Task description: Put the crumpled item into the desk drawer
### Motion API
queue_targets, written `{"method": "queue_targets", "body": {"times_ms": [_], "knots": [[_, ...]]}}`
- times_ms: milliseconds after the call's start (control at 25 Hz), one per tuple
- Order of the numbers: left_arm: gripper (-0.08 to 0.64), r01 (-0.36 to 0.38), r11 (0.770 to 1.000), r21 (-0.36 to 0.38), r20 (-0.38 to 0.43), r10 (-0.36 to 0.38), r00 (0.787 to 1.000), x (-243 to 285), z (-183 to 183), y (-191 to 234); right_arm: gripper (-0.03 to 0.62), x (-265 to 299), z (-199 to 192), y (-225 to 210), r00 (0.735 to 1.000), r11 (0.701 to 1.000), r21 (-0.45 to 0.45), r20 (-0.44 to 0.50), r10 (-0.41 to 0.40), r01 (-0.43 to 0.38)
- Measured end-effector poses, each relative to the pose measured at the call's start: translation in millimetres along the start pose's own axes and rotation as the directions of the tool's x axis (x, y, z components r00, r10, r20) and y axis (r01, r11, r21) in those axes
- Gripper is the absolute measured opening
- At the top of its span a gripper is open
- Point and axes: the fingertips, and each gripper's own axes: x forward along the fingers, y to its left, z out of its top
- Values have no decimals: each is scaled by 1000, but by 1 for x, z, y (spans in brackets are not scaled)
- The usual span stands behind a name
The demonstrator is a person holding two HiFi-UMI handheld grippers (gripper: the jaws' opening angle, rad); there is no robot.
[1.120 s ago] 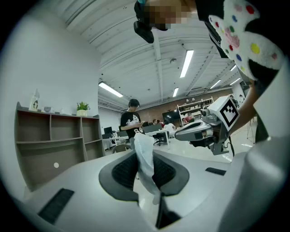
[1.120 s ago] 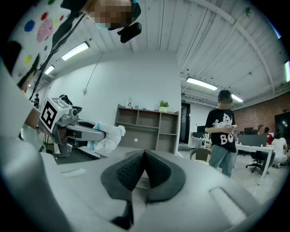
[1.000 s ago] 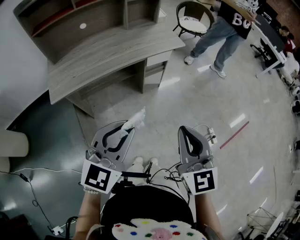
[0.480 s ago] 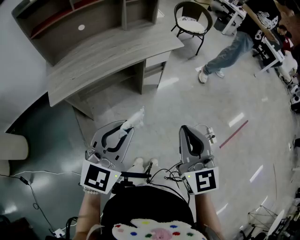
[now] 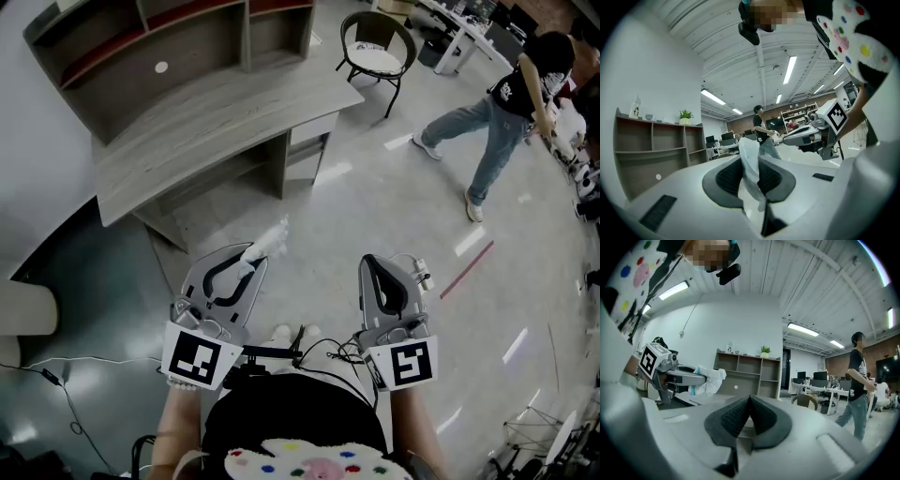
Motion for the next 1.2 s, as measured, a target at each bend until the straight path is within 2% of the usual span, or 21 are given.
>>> {"method": "queue_targets", "body": {"times_ms": [160, 520, 800, 1040, 1200], "knots": [[59, 8, 1000, 12, 9, -8, 1000, -7, -1, 5, 9, -2, 1, 12, 1000, 1000, -12, -6, -19, 19], [60, 6, 1000, -17, 21, -5, 1000, -8, -5, 14, 9, 8, 15, 27, 1000, 999, -44, 11, -19, 19], [58, -17, 999, -32, 24, 18, 1000, 4, -4, 20, 9, 17, 13, 6, 999, 999, -22, 22, -36, 36], [60, -34, 999, -6, 26, 34, 999, 28, 0, 29, 9, 36, 10, -15, 999, 1000, -28, 36, -10, 11], [59, -49, 999, -18, 23, 50, 999, 51, 1, 33, 9, 49, 9, -35, 999, 999, -32, 42, 8, -7]]}}
